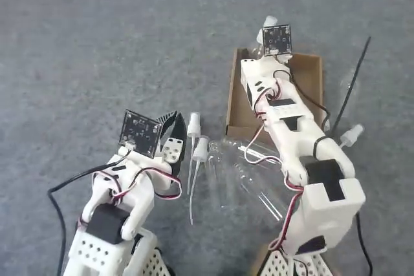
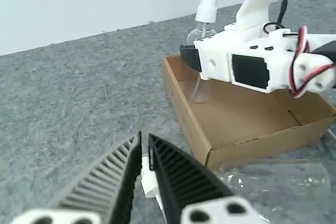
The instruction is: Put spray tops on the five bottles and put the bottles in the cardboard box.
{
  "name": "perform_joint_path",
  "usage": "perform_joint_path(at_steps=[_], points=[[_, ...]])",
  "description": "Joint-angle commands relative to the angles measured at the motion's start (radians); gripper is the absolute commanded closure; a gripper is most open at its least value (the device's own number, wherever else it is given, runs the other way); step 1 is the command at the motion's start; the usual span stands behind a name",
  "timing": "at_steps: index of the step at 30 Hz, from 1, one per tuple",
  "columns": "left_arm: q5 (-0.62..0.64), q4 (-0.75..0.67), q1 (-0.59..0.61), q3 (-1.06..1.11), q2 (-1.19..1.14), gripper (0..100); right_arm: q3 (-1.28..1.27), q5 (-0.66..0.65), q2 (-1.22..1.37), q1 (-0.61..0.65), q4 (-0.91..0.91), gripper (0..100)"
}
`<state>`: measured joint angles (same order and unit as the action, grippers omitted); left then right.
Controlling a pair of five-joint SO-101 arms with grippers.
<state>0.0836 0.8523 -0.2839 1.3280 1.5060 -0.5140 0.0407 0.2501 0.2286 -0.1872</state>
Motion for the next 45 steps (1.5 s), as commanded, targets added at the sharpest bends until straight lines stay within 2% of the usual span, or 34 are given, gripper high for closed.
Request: perform_joint_path(at_steps=[1, 6, 20, 38, 45], points=[[-0.009, -0.032, 0.008, -0.008, 0.002, 99, 0.055, 0.006, -0.024, 0.002, -0.016, 74.3], [-0.009, -0.032, 0.008, -0.008, 0.002, 99, 0.06, -0.069, -0.025, 0.027, 0.013, 74.2], [-0.009, -0.034, 0.008, -0.007, 0.002, 99, 0.057, -0.071, -0.105, 0.038, 0.021, 74.2], [-0.009, -0.034, 0.008, -0.007, 0.002, 99, 0.094, -0.071, -0.414, 0.061, 0.311, 74.3], [-0.009, -0.032, 0.008, -0.007, 0.002, 99, 0.094, -0.077, -0.651, 0.045, 0.527, 74.5]])
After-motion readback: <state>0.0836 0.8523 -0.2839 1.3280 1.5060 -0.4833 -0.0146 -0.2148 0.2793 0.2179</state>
